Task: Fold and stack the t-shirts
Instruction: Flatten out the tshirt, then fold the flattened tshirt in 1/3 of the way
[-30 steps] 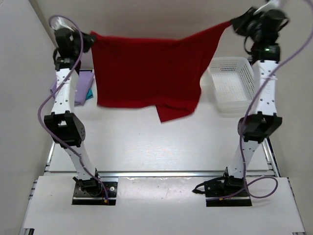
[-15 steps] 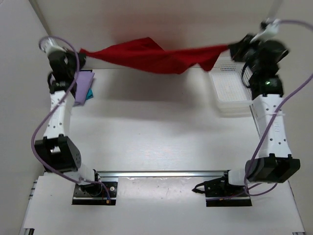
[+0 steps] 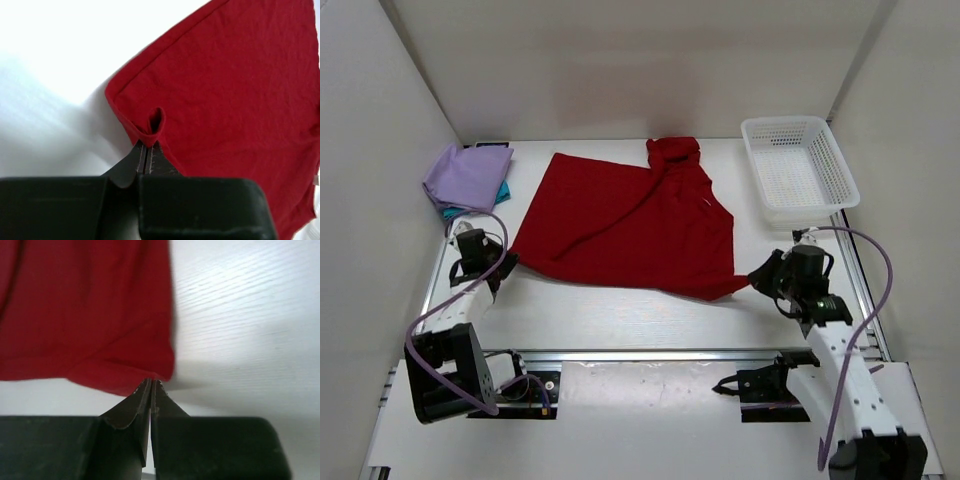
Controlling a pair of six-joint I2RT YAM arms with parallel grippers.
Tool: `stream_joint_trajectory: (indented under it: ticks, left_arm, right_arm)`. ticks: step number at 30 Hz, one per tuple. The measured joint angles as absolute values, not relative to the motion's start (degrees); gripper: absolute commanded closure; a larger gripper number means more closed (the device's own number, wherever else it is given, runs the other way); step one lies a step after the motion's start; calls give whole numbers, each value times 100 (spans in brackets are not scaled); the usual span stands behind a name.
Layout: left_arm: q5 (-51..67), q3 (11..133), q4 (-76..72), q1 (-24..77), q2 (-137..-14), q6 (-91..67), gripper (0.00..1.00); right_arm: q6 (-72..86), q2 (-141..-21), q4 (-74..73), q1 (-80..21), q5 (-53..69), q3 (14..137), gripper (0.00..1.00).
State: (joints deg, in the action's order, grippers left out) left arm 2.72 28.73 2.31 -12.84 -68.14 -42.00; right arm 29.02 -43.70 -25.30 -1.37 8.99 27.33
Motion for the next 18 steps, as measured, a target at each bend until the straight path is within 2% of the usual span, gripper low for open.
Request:
stream_joint_trajectory:
  ticks: [6,9,13,18]
  left_arm:
    - [709,2731,565,-1559,-6101,-4036,100]
    - [746,2738,596,-1505,-5706,-3986,100]
    - [805,2851,462,-1426,-5988,-4082,100]
    - [727,3472,373,-1282,-7166,-4342,100]
  right_arm:
    - [3505,-2733,-3223,-746,821,2630,100]
    - [3800,-2456,-3437,-1391,558,2637,100]
    - [3872,-2943,-3382,-1649,296,2637,99]
    - [3559,-4838,-2641,-910,622,3129,100]
